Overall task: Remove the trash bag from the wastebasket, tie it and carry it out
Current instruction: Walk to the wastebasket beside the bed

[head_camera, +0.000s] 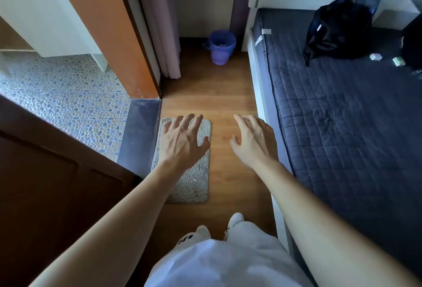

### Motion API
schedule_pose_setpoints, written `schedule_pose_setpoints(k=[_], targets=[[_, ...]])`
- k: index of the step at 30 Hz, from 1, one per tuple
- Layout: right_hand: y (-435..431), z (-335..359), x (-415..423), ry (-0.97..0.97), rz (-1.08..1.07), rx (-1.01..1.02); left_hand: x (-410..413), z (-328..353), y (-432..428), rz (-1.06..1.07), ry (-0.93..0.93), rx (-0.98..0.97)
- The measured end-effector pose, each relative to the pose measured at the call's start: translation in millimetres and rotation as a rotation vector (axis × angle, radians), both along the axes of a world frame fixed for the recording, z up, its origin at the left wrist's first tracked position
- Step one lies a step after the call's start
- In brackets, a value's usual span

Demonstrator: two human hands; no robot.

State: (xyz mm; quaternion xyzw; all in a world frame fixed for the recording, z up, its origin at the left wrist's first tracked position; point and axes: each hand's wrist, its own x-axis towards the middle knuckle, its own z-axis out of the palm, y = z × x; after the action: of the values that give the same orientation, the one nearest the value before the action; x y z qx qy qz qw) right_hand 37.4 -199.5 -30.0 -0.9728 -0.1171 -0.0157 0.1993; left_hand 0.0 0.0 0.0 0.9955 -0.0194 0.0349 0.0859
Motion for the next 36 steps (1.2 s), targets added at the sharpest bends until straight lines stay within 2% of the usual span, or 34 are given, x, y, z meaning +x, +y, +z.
schedule_pose_setpoints(k=[10,19,25,36], targets=[[-8,5,55,-0.025,-0.043,-0.051,60,-6,-2,-0.018,-0.018,0.005],[-47,21,174,-0.024,-0.033,-0.096,182,-3,-38,0.02,0.004,0.02],[-90,42,264,0.012,-0.043,-0.01,271,2,-71,0.062,-0.014,0.006],[-104,37,361,0.014,-0.045,-0.019,361,-3,-89,0.111,0.009,0.004]])
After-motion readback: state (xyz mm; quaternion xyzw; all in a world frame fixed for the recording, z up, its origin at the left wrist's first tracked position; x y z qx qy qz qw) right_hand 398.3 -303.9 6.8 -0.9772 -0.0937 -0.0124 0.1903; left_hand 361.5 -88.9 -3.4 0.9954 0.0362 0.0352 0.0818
